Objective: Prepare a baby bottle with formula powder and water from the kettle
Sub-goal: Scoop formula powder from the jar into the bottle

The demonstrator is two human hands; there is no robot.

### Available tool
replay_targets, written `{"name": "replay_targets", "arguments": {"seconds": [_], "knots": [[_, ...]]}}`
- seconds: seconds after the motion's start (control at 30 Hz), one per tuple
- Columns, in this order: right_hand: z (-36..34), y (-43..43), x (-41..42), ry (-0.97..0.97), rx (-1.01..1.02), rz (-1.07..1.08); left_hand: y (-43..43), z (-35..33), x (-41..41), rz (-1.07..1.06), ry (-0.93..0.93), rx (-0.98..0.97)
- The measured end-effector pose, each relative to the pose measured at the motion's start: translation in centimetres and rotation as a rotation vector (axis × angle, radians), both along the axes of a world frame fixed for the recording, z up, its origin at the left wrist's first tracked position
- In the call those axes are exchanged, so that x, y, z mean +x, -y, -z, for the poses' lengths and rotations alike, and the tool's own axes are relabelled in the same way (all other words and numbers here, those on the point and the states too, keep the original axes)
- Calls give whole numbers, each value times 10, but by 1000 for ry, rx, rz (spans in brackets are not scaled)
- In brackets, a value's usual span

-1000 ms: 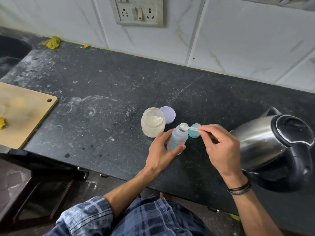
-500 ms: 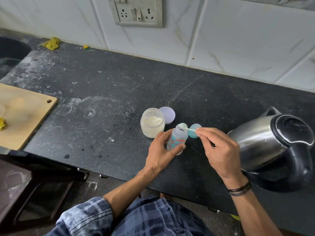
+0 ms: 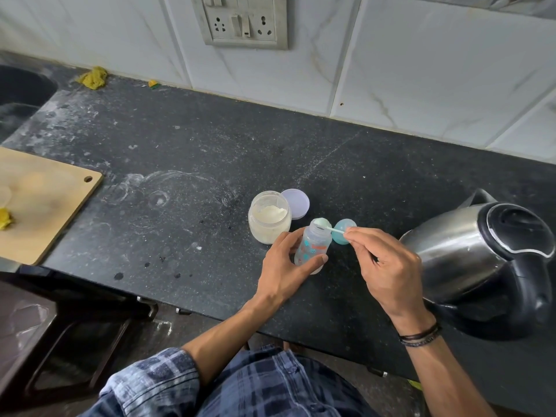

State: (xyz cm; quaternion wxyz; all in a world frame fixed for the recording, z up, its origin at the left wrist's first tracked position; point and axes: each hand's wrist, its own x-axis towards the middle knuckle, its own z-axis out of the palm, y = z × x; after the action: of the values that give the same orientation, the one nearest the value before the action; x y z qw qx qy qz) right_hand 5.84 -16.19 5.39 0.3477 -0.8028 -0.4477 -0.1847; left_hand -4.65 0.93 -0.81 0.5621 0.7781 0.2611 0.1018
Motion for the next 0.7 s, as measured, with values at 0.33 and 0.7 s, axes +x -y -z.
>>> {"name": "replay_targets", "arguments": {"seconds": [0.33,0.7], "knots": [[-1,0,-2,25,-23,4,2,-3,-2,-4,-4,0],[-1,2,0,34,-21,-4,2,-5,-1,-13,-38,0]]}}
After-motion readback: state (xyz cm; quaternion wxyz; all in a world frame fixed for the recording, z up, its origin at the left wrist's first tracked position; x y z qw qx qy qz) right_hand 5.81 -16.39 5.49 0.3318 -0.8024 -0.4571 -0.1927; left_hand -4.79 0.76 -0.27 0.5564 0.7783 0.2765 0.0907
